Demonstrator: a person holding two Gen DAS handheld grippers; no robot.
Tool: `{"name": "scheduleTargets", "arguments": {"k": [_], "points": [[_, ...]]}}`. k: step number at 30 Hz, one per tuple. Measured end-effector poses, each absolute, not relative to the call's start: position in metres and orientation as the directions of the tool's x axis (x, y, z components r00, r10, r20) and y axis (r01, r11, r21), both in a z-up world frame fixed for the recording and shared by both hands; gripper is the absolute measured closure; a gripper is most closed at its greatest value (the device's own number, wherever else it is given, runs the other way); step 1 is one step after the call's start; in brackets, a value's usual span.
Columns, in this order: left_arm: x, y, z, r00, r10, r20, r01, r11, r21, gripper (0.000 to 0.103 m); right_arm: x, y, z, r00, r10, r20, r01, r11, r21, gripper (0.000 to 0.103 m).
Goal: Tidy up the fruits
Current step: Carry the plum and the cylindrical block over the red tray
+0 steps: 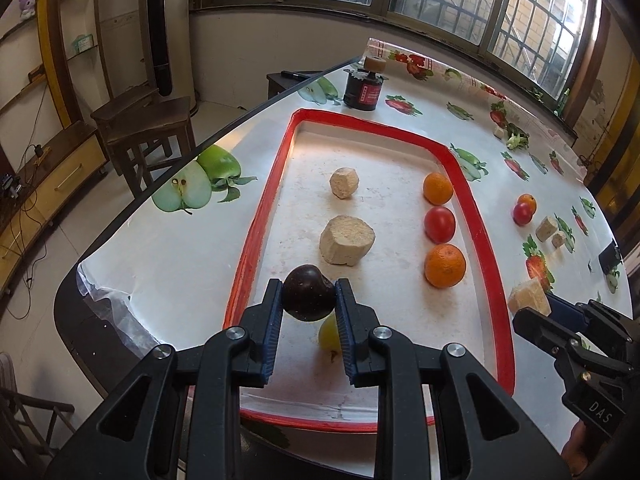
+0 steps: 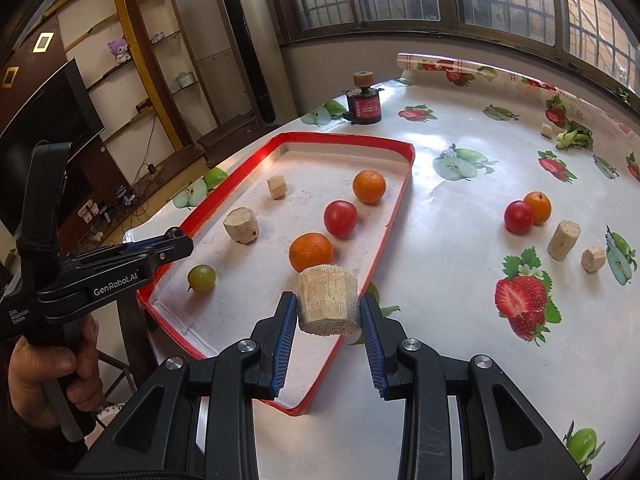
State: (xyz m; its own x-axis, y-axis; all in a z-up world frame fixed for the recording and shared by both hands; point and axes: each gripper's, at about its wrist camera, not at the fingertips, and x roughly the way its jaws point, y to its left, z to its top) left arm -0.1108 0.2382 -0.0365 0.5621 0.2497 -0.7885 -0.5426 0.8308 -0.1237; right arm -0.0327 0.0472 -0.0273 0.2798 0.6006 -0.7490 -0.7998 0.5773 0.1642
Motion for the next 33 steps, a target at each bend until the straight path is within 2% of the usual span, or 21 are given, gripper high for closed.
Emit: {"name": "scheduleTargets", "arguments": {"k": [29, 31, 33], "points": [[-0.084, 0.254, -0.063, 0.516, 0.202, -0.832, -0.541, 0.831, -0.133, 0.079, -0.035, 0.093, -0.061, 0.181, 0.564, -0.805, -0.832, 0.524, 0.18, 0.067], [-0.083, 0.255, -0.063, 0.509, 0.202, -0.837, -0.544, 0.829, -0.132, 0.078, -0.036, 0.091, -0.059, 0.182, 0.569, -0.802, -0.835, 0.52, 0.18, 0.067], [-0.081, 0.253, -0.062, 0.502, 0.203, -0.841, -0.546, 0.828, -0.125, 0.072, -0.037, 0.089, -0.058, 0.186, 0.572, -0.799, -0.837, 0.519, 0.176, 0.067]]}}
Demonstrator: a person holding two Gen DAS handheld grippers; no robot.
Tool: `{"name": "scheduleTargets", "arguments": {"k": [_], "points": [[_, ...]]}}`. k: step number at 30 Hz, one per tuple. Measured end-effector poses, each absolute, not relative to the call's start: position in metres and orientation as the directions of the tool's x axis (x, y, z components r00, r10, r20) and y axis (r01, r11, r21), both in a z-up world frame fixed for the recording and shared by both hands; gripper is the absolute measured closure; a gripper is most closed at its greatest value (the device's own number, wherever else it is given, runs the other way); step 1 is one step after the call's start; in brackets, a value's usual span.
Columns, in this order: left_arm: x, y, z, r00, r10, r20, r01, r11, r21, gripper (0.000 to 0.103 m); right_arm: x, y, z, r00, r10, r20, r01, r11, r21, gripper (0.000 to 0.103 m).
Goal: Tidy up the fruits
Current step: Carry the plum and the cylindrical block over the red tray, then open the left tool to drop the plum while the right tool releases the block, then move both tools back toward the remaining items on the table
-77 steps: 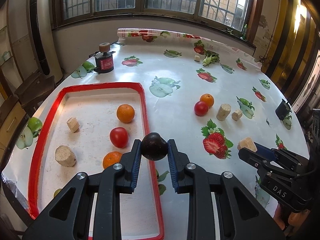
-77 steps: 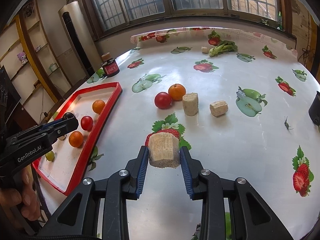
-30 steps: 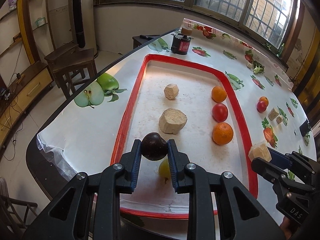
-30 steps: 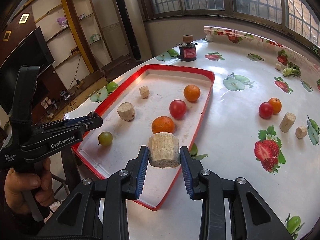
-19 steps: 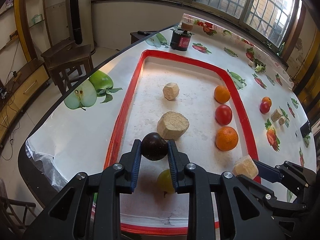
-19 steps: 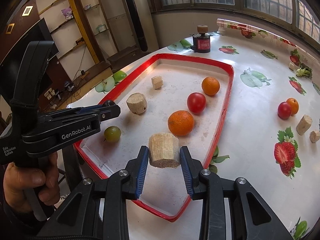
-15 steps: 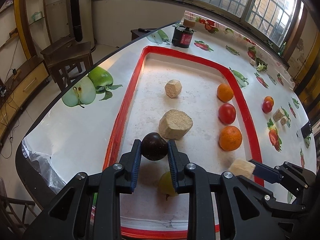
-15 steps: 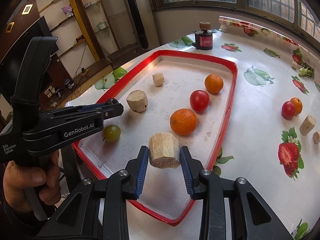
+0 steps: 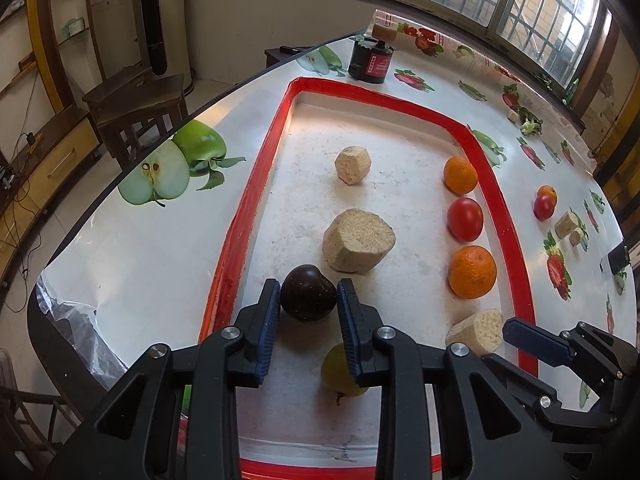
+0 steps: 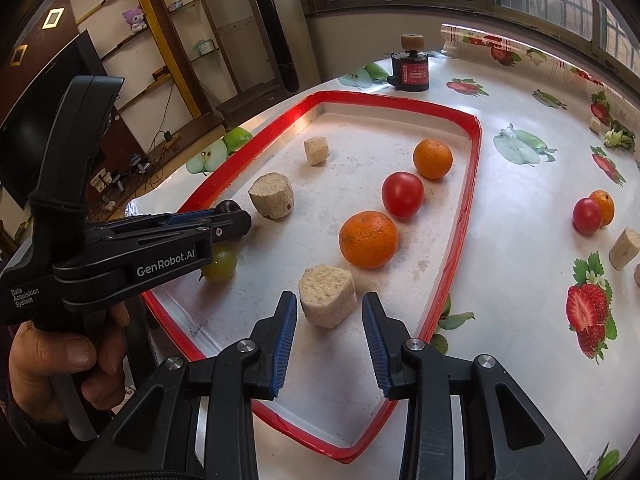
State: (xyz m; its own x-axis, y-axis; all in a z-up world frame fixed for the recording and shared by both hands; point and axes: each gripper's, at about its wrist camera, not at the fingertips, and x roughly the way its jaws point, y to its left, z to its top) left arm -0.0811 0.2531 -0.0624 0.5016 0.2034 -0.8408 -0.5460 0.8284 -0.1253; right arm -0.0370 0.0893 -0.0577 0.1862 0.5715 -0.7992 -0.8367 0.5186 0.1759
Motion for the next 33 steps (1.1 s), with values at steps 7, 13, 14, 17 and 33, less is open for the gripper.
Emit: {"name": "scheduleTargets", "arguments": {"k": [7, 13, 14, 17, 33], "points": [[-0.081, 0.247, -0.06, 0.488, 0.228, -0.843, -0.557, 0.824, -0.1, 0.049, -0.036, 0.074, -0.052, 0.204, 0.582, -0.787, -0.827, 0.532, 0.18, 0.063], [-0.084, 0.244, -0.054, 0.486, 0.237, -0.841, -0.564, 0.821, -0.095, 0.049, -0.029, 0.054, -0.044, 0.22, 0.604, -0.766, -0.808, 0.552, 0.204, 0.063], [-0.083, 0.242, -0.052, 0.489, 0.242, -0.838, -0.563, 0.822, -0.091, 0.049, -0.028, 0.051, -0.043, 0.224, 0.606, -0.764, -0.805, 0.556, 0.205, 0.061], [-0.082, 0.238, -0.045, 0.498, 0.249, -0.831, -0.556, 0.827, -0.086, 0.048, -0.023, 0.041, -0.04, 0.241, 0.608, -0.757, -0.792, 0.574, 0.209, 0.061], [-0.064, 0.192, -0.027, 0.542, 0.245, -0.804, -0.48, 0.875, -0.057, 0.047, 0.013, -0.025, -0.04, 0.32, 0.576, -0.752, -0.691, 0.686, 0.23, 0.06]]}}
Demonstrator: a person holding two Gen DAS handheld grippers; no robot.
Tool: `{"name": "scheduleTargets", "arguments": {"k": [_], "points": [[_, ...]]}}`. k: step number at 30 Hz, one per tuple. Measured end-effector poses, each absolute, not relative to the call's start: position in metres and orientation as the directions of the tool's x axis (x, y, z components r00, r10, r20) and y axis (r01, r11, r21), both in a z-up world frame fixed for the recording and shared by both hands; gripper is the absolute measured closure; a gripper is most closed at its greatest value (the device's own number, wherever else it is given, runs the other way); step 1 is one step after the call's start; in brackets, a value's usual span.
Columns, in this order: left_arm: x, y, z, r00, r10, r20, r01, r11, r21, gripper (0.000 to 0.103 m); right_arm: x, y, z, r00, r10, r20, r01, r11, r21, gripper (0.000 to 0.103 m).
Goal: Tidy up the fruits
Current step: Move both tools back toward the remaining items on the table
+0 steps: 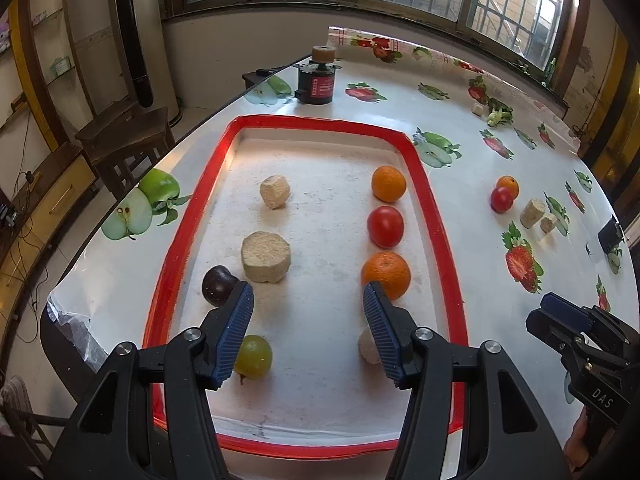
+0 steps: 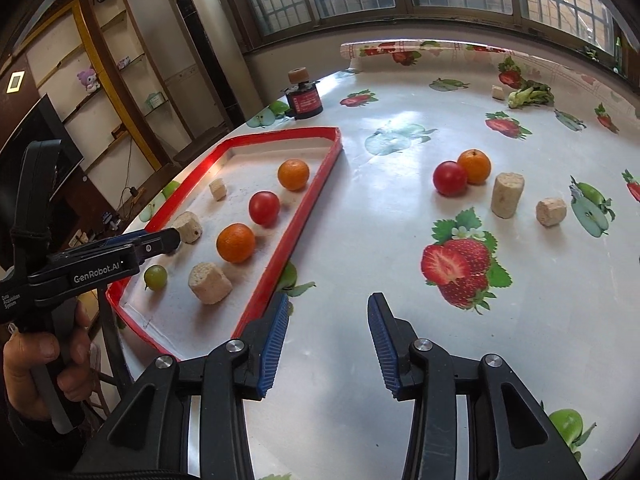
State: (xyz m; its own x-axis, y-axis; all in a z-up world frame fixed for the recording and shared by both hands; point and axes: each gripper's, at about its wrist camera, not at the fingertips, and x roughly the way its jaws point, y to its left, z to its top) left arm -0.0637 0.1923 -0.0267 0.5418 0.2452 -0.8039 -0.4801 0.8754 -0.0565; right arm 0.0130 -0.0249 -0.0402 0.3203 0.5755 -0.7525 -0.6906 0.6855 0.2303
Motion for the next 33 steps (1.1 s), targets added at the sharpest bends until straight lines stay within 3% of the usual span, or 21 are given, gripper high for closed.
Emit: {"name": "scheduleTargets", "arguments": {"k": [15, 33], "points": [[-0.046, 0.144, -0.022, 0.57, 0.216, -0.793, -0.389, 0.921, -0.029, 0.047, 0.034, -0.071, -0.045, 0.362, 0.547, -0.755, -0.612, 0.75, 0.251, 0.055], [0.016, 0.09, -0.024, 0.575, 0.057, -0.816, -0.225, 0.97, -0.091, 0.047, 0.098, -0.121, -0.052, 0.458, 0.451, -0.766, -0.484, 0.849, 0.211, 0.055]]}}
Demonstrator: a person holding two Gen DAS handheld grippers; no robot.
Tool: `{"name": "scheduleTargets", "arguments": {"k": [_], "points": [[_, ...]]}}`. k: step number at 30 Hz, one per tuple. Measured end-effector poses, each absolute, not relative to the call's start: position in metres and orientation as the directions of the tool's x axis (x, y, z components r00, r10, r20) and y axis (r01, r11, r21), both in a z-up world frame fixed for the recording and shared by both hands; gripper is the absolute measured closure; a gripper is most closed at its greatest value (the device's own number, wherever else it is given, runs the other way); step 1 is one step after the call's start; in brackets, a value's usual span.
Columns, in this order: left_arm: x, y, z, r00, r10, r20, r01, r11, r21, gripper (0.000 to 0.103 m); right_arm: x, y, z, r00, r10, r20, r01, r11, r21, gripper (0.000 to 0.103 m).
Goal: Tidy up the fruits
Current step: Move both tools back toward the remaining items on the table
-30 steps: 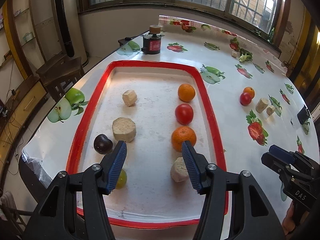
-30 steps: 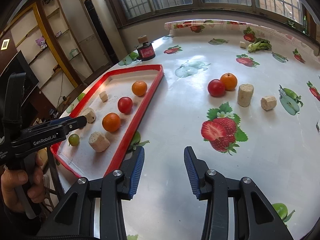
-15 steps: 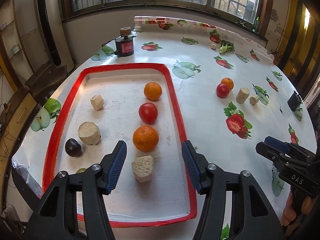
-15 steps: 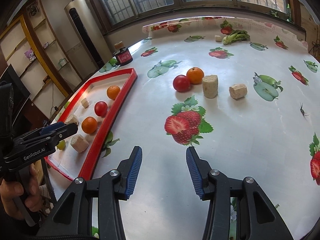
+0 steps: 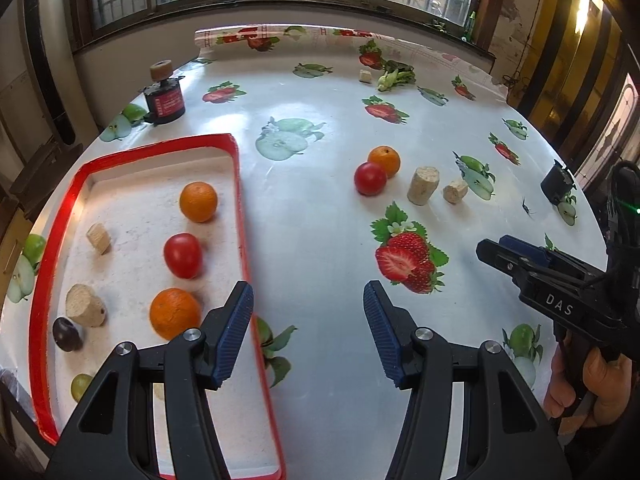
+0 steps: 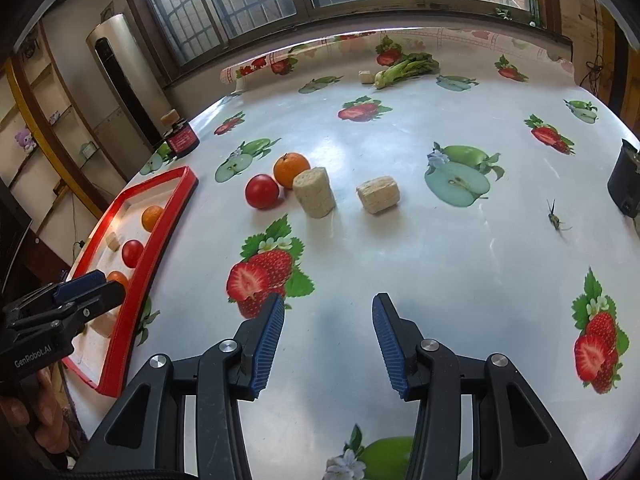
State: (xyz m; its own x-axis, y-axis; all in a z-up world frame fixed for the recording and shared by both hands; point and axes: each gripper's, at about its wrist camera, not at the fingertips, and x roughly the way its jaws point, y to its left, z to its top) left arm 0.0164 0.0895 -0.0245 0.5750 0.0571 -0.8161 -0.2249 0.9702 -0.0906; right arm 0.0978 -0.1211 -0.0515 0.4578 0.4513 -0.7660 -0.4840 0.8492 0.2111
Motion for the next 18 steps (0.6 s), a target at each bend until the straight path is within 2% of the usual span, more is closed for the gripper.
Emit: {"name": "scheduleTargets", "arguments": {"k": [8, 18], "points": [[0.065, 0.082, -0.033, 0.564, 0.015, -0.826, -0.196, 0.974, -0.117, 0.047, 0.145, -0.117, -0.058, 0.488, 0.394, -0.779, -0.461, 0.874, 0.153, 0.056], [0.127, 0.083, -0.057, 0.538, -0.028, -0.842, -0.204, 0.965, -0.163, 0.047, 0.179, -0.102, -0.066, 0.488, 0.391, -0.78, -0.474, 0.869, 0.139, 0.056]]}}
